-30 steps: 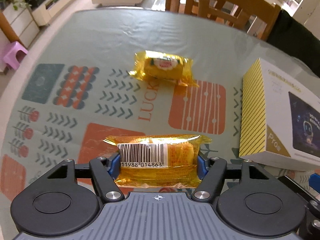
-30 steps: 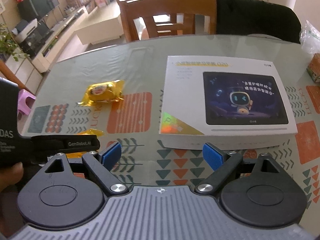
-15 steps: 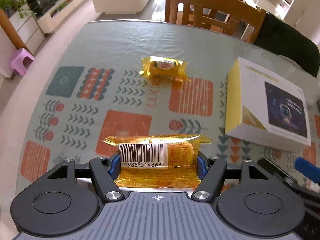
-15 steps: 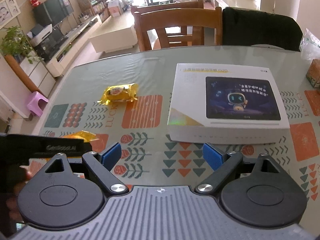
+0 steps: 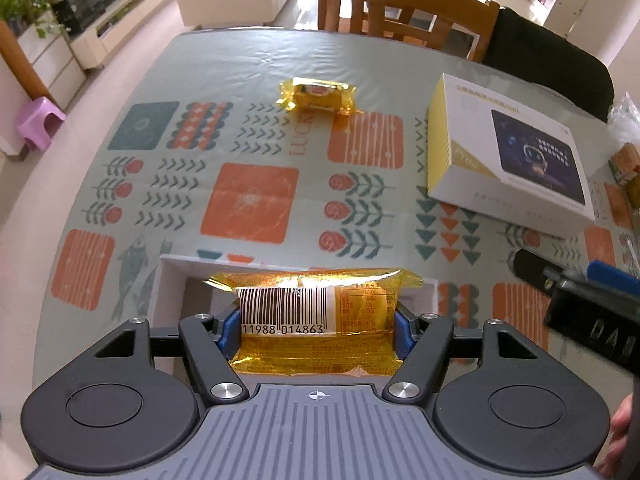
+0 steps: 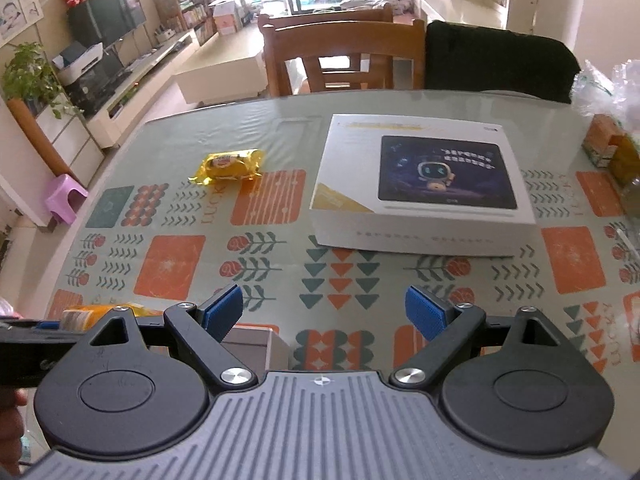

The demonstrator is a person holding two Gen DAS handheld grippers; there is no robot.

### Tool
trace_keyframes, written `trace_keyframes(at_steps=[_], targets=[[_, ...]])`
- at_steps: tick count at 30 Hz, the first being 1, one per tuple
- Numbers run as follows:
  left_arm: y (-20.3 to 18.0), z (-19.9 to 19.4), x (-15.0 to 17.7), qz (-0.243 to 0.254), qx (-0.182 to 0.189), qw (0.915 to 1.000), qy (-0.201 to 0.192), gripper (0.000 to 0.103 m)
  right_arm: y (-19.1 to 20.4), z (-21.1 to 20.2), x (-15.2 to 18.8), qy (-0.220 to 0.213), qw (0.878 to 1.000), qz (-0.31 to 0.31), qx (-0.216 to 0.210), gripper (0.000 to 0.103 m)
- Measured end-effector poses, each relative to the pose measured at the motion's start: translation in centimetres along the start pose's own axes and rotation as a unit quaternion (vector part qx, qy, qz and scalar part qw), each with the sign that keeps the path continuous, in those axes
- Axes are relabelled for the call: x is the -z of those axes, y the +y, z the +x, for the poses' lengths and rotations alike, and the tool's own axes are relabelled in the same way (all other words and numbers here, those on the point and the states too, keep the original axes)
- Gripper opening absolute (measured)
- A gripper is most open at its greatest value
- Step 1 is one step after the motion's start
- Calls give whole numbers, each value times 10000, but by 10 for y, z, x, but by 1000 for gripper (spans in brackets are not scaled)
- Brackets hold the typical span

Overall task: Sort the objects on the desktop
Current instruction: 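Lift the snack cake with the left tool and carry it over the white box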

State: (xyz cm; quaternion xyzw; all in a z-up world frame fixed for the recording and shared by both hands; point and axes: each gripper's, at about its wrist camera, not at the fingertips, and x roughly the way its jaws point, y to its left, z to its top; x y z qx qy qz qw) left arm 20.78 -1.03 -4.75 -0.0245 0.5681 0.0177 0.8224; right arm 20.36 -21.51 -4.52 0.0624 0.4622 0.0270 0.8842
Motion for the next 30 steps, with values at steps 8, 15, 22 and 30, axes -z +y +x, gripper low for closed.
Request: trace_keyframes(at_steps=[8, 15, 22, 30], targets=[[35, -8, 44, 21, 22, 9999, 161, 67, 33, -19, 19, 0, 9999, -28, 97, 103], [65, -5, 80, -23, 113, 9989, 444, 67, 70, -29, 37, 46, 9997, -224, 97, 103], [81, -6, 100, 72, 234, 9983, 524, 67, 90, -33, 51, 114, 9995, -188, 215, 103], [90, -1, 109, 185, 261, 9978, 578, 67, 98, -35, 63, 198, 9993, -129, 297, 103]])
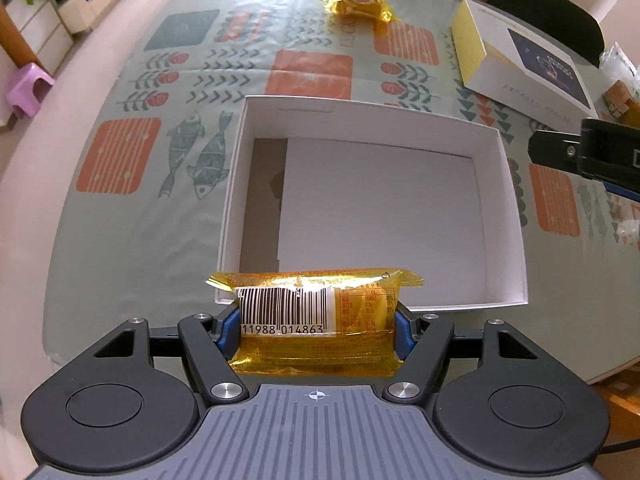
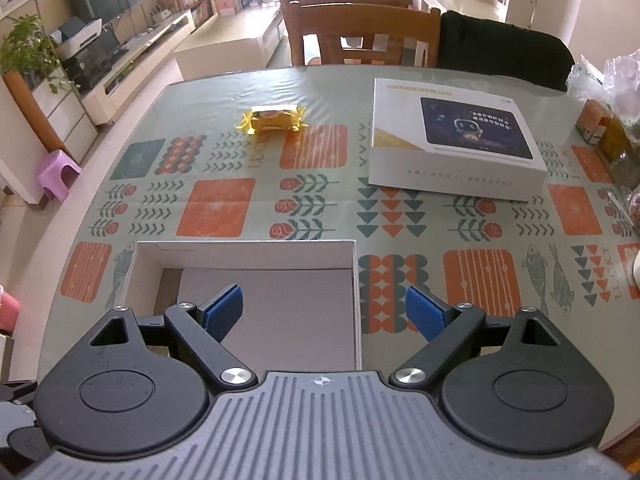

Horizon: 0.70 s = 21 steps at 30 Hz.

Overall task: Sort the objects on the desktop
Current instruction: 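Lift the snack cake with the left tool and carry it over the white box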

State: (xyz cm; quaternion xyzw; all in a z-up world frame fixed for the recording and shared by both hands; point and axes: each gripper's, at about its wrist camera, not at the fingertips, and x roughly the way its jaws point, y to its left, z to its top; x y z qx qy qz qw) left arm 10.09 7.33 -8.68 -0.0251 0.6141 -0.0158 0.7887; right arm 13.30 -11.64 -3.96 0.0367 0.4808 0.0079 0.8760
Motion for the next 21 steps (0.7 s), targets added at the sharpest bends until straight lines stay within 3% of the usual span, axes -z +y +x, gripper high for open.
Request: trace_keyframes(at_steps=[11, 21], targets=[[4, 10, -10, 111, -101, 9999, 69, 68, -8, 11, -11, 33, 9999, 106, 58, 103], [-9, 27, -39, 113, -122, 9999, -28, 68, -18, 25, -28, 99, 9999, 71, 119, 103]])
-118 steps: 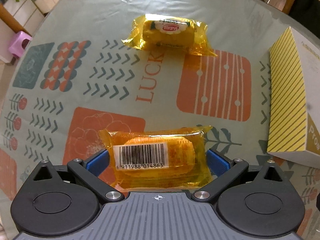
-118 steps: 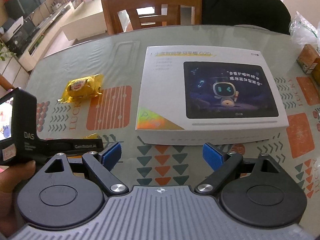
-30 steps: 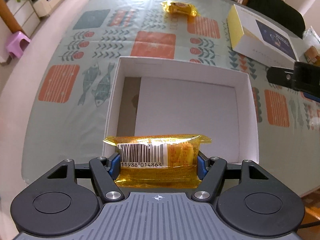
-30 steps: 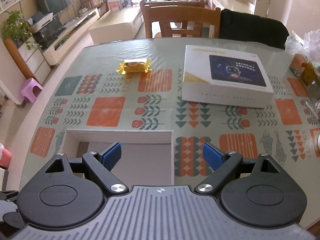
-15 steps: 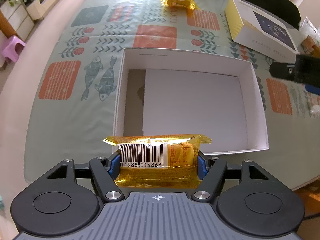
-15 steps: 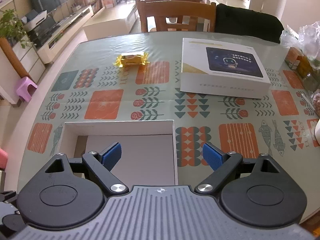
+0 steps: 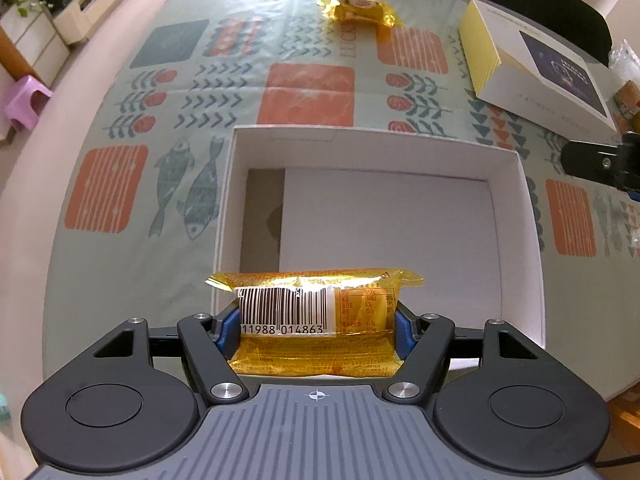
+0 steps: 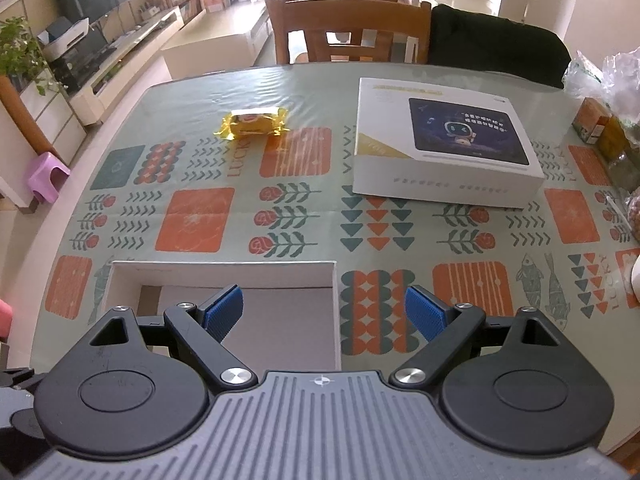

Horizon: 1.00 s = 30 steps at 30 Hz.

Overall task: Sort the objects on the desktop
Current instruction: 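Lift the snack cake with the left tool and carry it over the white box, then lower the snack cake into the box and open the left tool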

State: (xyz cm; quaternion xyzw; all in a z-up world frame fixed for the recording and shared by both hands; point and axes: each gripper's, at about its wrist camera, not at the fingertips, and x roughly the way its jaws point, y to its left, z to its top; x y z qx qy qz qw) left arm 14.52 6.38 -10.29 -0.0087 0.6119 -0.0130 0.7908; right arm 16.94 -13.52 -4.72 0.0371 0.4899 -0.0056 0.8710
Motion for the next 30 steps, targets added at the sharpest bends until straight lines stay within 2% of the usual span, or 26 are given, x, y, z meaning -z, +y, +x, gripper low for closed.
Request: trace_keyframes(at_steps=[20, 24, 30], targets=[[-10, 73, -11, 81, 65, 9998, 168, 68, -7, 7, -4, 113, 9997, -119, 164, 103], [-12, 76, -11, 249, 86, 9996, 45, 69, -7, 8, -3, 120, 9997, -128, 170, 103], [-13, 73, -10, 186, 129, 9997, 107, 74, -8, 8, -3, 129, 9997, -141, 178, 103]])
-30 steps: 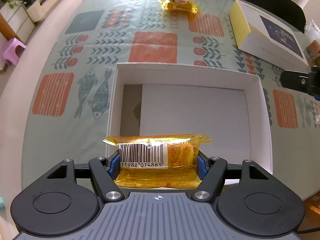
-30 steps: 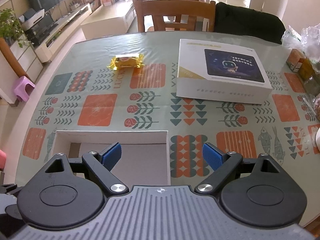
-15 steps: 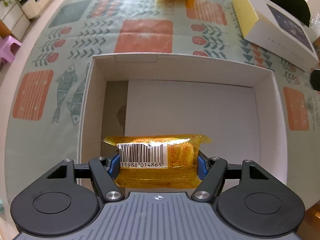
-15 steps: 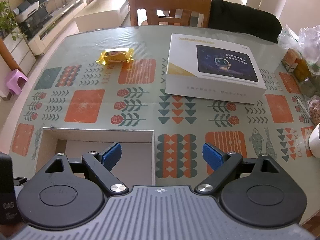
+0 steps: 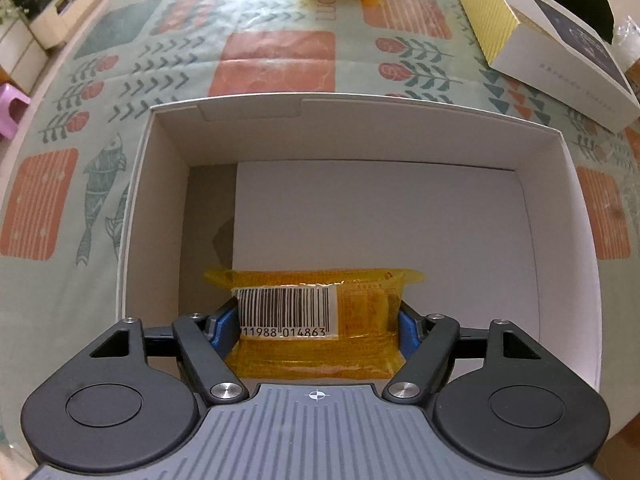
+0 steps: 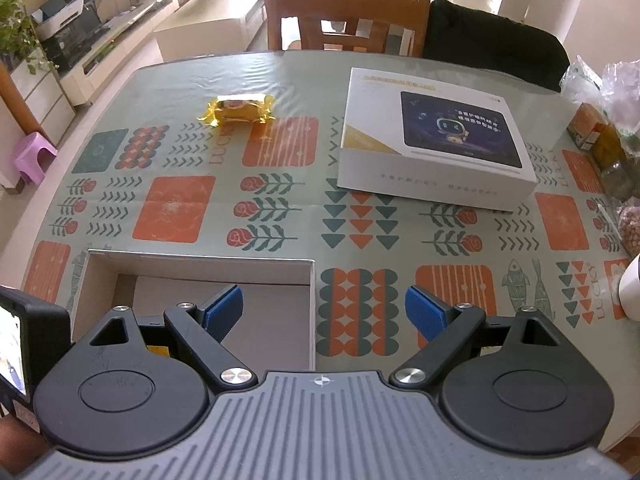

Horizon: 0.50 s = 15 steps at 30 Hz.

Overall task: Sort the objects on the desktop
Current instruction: 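Lower the snack cake into the box and open the left tool, then move the right tool toward the logo-printed yellow snack cake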

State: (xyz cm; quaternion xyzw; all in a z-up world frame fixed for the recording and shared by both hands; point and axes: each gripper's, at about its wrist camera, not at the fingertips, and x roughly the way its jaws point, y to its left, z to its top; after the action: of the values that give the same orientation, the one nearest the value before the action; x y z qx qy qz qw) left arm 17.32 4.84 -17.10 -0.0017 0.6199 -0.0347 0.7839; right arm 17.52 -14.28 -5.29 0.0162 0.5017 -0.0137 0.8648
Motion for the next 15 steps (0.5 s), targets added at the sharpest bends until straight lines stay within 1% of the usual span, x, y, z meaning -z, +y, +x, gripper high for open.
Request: trace_keyframes(at_steps=[1, 2, 4, 6, 7, 10, 15], targets=[[0, -1, 0, -14, 8, 10000, 11, 75, 0, 0, 0, 2, 10000, -2, 1, 103], [0, -2, 1, -29, 16, 10000, 22, 80, 0, 0, 0, 3, 10000, -4, 3, 103], [0, -3, 1, -58, 32, 10000, 44, 84, 0, 0, 1, 6, 10000, -9, 6, 103], [-4, -7, 1, 8, -16, 10000, 16, 85, -2, -1, 0, -14, 10000, 8, -18, 103], [-6, -10, 1, 38, -43, 10000, 8, 88, -2, -2, 0, -30, 10000, 11, -37, 103], [-9, -18, 0, 12, -87, 10000, -11, 88, -4, -3, -2, -80, 9999, 16, -102, 103], [-9, -37, -4, -58, -287, 9995, -83, 88, -11, -2, -8, -163, 9995, 89, -256, 103]])
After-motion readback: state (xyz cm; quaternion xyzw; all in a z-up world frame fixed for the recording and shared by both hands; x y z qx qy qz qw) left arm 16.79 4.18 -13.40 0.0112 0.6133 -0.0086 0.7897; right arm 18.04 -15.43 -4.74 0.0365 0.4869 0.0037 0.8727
